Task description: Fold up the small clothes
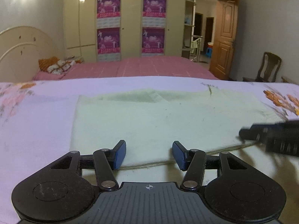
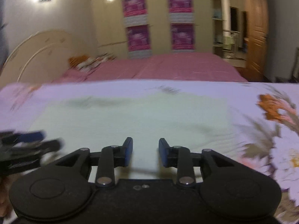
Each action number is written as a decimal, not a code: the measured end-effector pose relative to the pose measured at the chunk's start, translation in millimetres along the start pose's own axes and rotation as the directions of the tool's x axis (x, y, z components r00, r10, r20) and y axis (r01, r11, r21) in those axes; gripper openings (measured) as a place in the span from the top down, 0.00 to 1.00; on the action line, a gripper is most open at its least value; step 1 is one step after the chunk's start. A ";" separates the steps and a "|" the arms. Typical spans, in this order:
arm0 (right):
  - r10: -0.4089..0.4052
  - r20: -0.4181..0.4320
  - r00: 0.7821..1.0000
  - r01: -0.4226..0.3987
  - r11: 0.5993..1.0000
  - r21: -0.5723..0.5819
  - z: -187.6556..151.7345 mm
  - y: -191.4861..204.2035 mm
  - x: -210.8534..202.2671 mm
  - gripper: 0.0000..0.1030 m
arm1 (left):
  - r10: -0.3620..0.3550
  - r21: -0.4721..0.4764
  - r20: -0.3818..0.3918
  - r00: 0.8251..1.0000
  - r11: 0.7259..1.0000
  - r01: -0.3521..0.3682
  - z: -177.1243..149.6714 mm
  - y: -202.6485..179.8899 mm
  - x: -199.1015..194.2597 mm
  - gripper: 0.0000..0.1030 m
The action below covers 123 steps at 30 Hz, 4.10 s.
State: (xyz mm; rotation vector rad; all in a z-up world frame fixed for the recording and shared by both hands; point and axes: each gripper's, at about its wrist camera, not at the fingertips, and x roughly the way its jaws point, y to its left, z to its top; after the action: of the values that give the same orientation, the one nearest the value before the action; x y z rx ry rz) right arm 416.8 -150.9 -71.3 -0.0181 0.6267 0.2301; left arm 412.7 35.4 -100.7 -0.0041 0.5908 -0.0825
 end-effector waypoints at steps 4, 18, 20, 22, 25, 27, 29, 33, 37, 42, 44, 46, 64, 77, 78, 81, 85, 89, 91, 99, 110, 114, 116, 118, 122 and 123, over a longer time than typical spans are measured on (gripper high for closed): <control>-0.065 -0.023 0.998 0.065 0.998 0.000 -4.7 -7.1 3.0 0.71 | 0.037 -0.029 -0.015 0.999 0.999 -0.038 -3.6 21.9 -6.7 0.47; -0.198 -0.027 0.980 0.199 0.978 0.063 -15.3 -58.9 -6.4 0.71 | 0.075 -0.044 -0.040 0.996 0.996 -0.077 -11.2 34.7 -13.6 0.47; -0.200 -0.043 0.979 0.201 0.979 0.027 -11.9 -56.9 -5.7 0.70 | 0.070 -0.050 -0.048 0.996 0.996 -0.072 -8.0 36.4 -17.1 0.47; -0.177 -0.057 0.983 0.180 0.982 0.057 -5.2 -60.7 -12.1 0.70 | 0.078 -0.064 -0.050 0.996 0.995 -0.082 -7.2 38.2 -26.6 0.47; -0.167 -0.026 0.986 0.169 0.978 0.124 -3.6 -71.7 -35.0 0.68 | 0.096 -0.078 -0.047 0.994 0.992 -0.099 -14.1 42.7 -46.4 0.46; -0.145 -0.025 0.989 0.147 0.977 0.156 -8.6 -80.4 -51.2 0.68 | 0.100 -0.081 -0.054 0.994 0.991 -0.104 -22.2 46.5 -60.6 0.44; -0.127 -0.029 0.991 0.130 0.975 0.179 -17.1 -88.2 -70.4 0.67 | 0.090 -0.083 -0.070 0.993 0.992 -0.096 -34.1 49.1 -78.0 0.26; -0.081 -0.052 0.995 0.091 0.967 0.239 -41.2 -103.4 -113.0 0.63 | 0.090 -0.058 -0.080 0.993 0.994 -0.094 -59.2 50.6 -120.1 0.23; -0.048 -0.066 0.997 0.065 0.957 0.281 -70.8 -114.8 -159.0 0.59 | 0.062 -0.091 -0.117 0.991 0.993 -0.073 -84.8 60.1 -163.2 0.23; 0.035 -0.092 0.995 0.001 0.932 0.361 -118.4 -126.5 -213.1 0.45 | -0.023 -0.179 -0.156 0.987 0.984 -0.005 -118.2 70.2 -210.9 0.32; 0.044 -0.106 0.993 0.002 0.917 0.399 -134.5 -130.2 -229.7 0.45 | -0.066 -0.235 -0.177 0.982 0.972 0.023 -132.4 75.1 -226.2 0.39; 0.077 -0.124 0.989 -0.011 0.889 0.457 -152.2 -136.2 -245.0 0.45 | -0.098 -0.287 -0.192 0.976 0.957 0.040 -145.8 79.4 -238.3 0.42; 0.413 -0.062 0.909 -0.242 0.640 0.729 -228.2 -129.4 -279.1 0.63 | -0.393 -0.733 -0.043 0.918 0.637 0.238 -238.4 98.9 -270.8 0.45; 0.396 -0.030 0.918 -0.277 0.693 0.666 -214.7 -122.9 -285.9 0.95 | -0.387 -0.708 -0.002 0.922 0.652 0.272 -227.2 76.4 -270.1 0.95; 0.393 -0.001 0.919 -0.303 0.712 0.634 -207.9 -119.8 -295.5 0.96 | -0.385 -0.701 0.028 0.922 0.650 0.293 -223.8 75.5 -274.0 0.95; 0.383 0.041 0.923 -0.338 0.754 0.564 -199.0 -115.9 -310.0 0.96 | -0.326 -0.682 -0.054 0.944 0.702 0.204 -226.3 74.6 -263.2 0.95; 0.339 -0.127 0.932 -0.199 0.774 0.601 -217.8 -125.6 -279.7 0.96 | -0.324 -0.729 -0.078 0.943 0.663 0.168 -236.0 78.0 -248.7 0.96; 0.355 -0.050 0.934 -0.250 0.745 0.618 -215.4 -127.0 -291.4 0.96 | -0.320 -0.723 -0.059 0.945 0.667 0.180 -228.2 72.3 -249.7 0.96; 0.350 -0.037 0.936 -0.255 0.745 0.616 -209.8 -126.7 -292.8 0.96 | -0.322 -0.738 -0.026 0.947 0.644 0.199 -221.2 72.2 -252.8 0.96; 0.321 0.102 0.942 -0.322 0.771 0.549 -143.2 -122.0 -302.6 0.96 | -0.335 -0.717 0.134 0.933 0.617 0.324 -150.4 89.5 -253.4 0.96; 0.267 0.139 0.954 -0.301 0.840 0.451 -19.5 -133.3 -214.2 0.96 | -0.331 -0.672 0.174 0.927 0.648 0.358 -22.6 116.5 -130.8 0.96; 0.248 0.121 0.961 -0.276 0.839 0.470 8.6 -143.1 -159.7 0.96 | -0.340 -0.659 0.159 0.927 0.663 0.356 8.8 126.7 -70.9 0.96; 0.240 0.111 0.964 -0.263 0.832 0.488 17.5 -148.2 -132.9 0.96 | -0.345 -0.659 0.143 0.928 0.666 0.349 17.7 128.4 -38.0 0.96; 0.233 0.100 0.967 -0.251 0.827 0.503 24.5 -153.0 -106.0 0.96 | -0.343 -0.664 0.127 0.931 0.668 0.337 23.2 132.1 -8.1 0.96; 0.218 0.067 0.974 -0.219 0.812 0.540 32.1 -164.3 -54.2 0.96 | -0.348 -0.681 0.101 0.932 0.659 0.319 30.0 142.7 44.9 0.96; 0.217 0.058 0.975 -0.212 0.807 0.551 32.7 -166.3 -41.7 0.96 | -0.352 -0.681 0.086 0.932 0.662 0.313 32.6 144.4 58.5 0.96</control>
State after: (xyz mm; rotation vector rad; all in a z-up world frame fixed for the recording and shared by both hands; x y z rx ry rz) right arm 439.4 -318.8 -29.3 0.6221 0.6856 0.2593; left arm 490.3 174.0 -110.2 -0.8542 0.6413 -0.2193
